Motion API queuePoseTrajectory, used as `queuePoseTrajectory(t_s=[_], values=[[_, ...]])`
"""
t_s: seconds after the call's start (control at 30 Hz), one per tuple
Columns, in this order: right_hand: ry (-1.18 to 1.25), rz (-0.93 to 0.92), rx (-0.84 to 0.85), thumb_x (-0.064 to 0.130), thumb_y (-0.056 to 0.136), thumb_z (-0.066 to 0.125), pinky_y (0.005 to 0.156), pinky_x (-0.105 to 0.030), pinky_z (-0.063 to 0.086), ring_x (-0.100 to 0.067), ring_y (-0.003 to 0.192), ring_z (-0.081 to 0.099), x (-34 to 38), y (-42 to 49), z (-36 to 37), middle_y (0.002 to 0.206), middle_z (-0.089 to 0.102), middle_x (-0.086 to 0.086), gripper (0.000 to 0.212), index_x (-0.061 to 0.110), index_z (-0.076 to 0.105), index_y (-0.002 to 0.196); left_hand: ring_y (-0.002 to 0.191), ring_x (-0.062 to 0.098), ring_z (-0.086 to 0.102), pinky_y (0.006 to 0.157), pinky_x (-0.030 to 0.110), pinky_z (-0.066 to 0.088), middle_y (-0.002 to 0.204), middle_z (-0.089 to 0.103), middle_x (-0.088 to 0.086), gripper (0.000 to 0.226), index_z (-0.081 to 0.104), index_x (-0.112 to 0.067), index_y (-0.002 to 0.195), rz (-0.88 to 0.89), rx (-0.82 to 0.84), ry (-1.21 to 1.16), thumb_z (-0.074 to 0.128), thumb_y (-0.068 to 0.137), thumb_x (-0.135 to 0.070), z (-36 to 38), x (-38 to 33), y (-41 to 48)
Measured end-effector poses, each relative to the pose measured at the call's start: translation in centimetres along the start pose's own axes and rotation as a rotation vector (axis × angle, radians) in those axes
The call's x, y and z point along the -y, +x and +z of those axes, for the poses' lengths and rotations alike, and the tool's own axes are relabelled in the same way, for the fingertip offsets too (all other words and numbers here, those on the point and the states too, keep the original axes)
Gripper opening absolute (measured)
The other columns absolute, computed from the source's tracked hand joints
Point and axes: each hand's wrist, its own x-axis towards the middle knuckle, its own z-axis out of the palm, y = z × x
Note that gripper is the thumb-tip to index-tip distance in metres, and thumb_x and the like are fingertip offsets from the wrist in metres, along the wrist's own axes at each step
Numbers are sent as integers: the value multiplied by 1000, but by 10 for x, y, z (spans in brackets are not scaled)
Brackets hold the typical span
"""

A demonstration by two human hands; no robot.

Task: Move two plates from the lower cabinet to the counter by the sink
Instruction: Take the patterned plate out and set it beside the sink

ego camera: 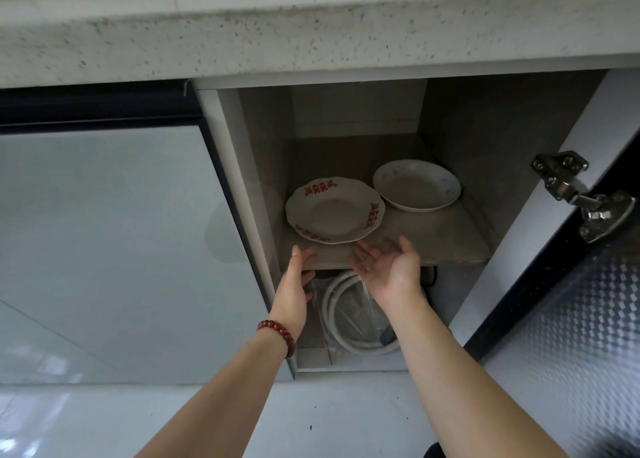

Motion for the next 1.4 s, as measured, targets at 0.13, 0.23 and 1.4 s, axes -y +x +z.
queuePoseTrajectory(t_s=[0.13,0.23,1.4], values=[[-16,-20,-3,46,97,31,100,-51,39,-35,107,55,1,-3,-3,115,58,-21,54,20,27,145,126,18,42,108,40,29,136,47,-6,52,48,-29,128,-10,-25,-18,22,92,-57,4,-3,0],[-54,-24,-9,44,98,30,94,-49,42,-32,105,55,3,-3,-2,117,56,-16,53,21,28,145,129,20,40,109,42,28,140,43,-4,55,42,-31,135,-42,-31,-75,21,92,-59,11,-12,5],[-335,-238,-66,37,100,32,77,-33,48,-23,125,48,29,-7,-44,137,49,-7,42,22,42,138,144,22,3,116,45,8,157,17,0,60,15,-29,146,441,137,1428,33,90,-42,27,13,51]])
